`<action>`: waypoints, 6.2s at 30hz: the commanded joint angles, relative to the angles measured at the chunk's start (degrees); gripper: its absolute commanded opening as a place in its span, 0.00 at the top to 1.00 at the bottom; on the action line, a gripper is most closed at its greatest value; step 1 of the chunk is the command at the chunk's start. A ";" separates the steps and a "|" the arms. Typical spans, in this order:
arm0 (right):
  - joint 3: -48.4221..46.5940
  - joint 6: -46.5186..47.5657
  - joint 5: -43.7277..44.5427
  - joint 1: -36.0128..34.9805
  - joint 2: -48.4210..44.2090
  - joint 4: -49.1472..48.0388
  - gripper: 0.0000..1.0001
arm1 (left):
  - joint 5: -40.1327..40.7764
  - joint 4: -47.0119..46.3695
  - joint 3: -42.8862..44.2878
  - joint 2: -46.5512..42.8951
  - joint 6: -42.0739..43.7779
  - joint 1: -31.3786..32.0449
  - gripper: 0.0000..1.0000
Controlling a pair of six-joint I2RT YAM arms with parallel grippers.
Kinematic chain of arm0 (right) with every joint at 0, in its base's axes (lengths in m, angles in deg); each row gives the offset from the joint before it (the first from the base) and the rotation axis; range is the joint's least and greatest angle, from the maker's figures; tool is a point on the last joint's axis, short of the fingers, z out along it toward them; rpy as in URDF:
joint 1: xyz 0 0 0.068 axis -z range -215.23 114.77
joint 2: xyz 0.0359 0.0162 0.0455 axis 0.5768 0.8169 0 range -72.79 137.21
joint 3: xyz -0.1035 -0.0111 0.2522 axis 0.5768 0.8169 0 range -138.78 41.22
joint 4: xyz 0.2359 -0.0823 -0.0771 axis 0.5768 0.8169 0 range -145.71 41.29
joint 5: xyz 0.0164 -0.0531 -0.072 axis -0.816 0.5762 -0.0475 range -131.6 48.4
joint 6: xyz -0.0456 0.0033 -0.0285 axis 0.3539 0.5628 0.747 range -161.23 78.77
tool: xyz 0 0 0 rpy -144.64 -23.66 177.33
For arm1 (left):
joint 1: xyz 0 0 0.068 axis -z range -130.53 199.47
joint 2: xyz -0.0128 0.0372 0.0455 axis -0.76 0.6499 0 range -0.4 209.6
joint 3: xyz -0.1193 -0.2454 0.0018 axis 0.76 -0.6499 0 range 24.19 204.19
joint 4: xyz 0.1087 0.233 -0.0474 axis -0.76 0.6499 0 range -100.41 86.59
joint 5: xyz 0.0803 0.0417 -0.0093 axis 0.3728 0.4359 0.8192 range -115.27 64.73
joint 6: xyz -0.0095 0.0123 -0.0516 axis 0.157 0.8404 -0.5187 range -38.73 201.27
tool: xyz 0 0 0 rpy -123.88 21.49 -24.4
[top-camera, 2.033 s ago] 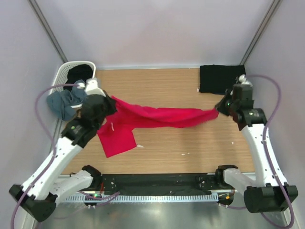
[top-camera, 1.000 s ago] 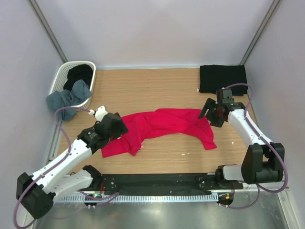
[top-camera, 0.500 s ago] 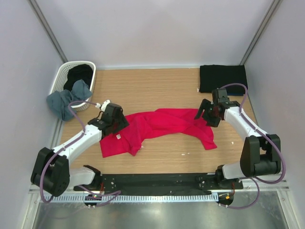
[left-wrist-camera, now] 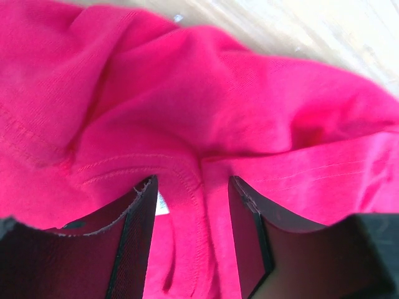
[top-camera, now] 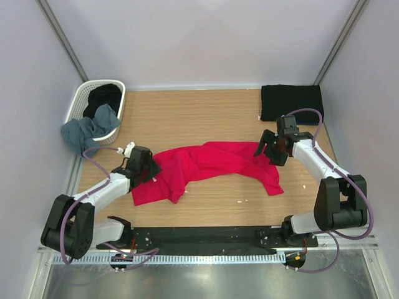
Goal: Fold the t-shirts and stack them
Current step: Flatten the tshirt out
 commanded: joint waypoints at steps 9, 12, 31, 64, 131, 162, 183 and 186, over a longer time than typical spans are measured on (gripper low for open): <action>-0.91 0.80 0.37 -0.87 -0.68 -0.31 0.25 | -2.74 -11.93 0.14 -2.00 1.52 -1.31 0.50; -0.74 0.89 0.72 -0.88 -0.94 0.04 0.25 | -5.20 -10.79 1.37 -2.08 1.08 -1.31 0.51; -0.74 0.98 1.34 -1.23 -0.68 0.48 0.25 | -4.77 -14.65 -2.67 3.11 0.20 -1.40 0.53; -2.59 -3.86 11.80 -1.31 4.50 -6.10 0.28 | 6.21 9.68 7.78 -19.99 9.25 -1.49 1.00; 24.40 -33.38 11.44 -16.96 -31.62 21.14 0.38 | 14.22 30.52 9.46 -33.63 4.07 -1.58 1.00; 5.08 -27.86 10.38 -19.77 12.84 -3.13 0.36 | 18.52 24.10 14.99 -25.46 7.41 -3.51 1.00; 17.00 -33.11 12.07 -19.77 -17.38 16.22 0.34 | 12.90 20.24 15.17 -22.56 9.61 -4.65 1.00; 20.61 -33.65 8.99 -19.95 -19.75 13.51 0.37 | 12.46 19.80 14.82 -22.56 9.61 -4.56 1.00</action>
